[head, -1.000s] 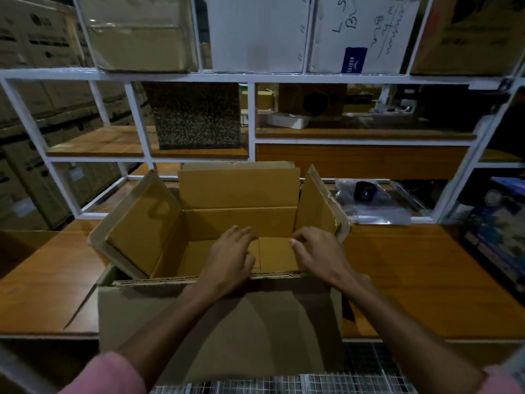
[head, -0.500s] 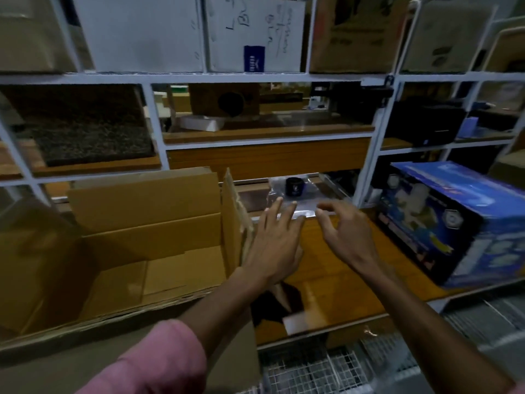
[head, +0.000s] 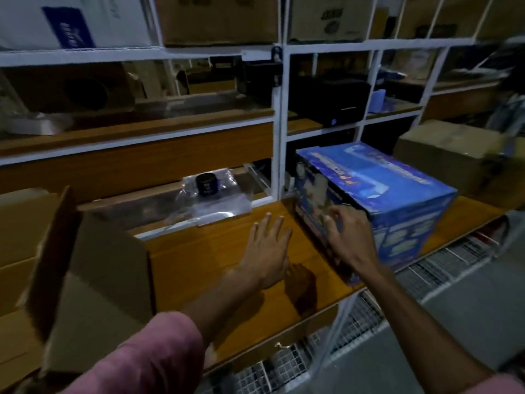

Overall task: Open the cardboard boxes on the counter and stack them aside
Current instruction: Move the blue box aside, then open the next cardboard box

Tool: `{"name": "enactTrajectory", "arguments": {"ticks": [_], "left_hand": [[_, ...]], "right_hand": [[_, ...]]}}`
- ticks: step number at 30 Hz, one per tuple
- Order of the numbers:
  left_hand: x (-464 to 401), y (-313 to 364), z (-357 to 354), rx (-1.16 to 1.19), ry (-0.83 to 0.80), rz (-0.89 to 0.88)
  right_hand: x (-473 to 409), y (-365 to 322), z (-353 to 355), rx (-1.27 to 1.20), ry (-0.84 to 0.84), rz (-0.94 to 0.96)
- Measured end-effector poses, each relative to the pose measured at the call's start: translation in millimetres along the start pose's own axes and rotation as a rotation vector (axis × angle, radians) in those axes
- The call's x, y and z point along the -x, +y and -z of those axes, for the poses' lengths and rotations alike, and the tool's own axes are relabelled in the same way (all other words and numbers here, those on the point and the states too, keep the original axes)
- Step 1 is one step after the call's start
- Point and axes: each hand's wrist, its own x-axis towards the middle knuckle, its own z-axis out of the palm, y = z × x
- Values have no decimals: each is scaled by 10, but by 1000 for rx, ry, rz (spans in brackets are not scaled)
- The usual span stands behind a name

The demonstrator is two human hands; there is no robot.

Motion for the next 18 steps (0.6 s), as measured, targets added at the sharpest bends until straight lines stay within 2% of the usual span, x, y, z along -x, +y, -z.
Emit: {"name": "enactTrajectory", "arguments": {"ticks": [5, 10, 13, 18], "left_hand": [[-554, 284, -86, 40, -44, -20], [-908, 405, -87, 74, -27, -37], [-1025, 455, -106, 79, -23, -25], [-1109, 593, -190, 99, 3, -46]], "right_hand": [[-420, 612, 118, 201, 5, -15], [-522, 941, 1, 345, -188, -152], [-415, 922, -93, 349, -200, -152], [-225, 618, -205, 441, -142, -35]]}}
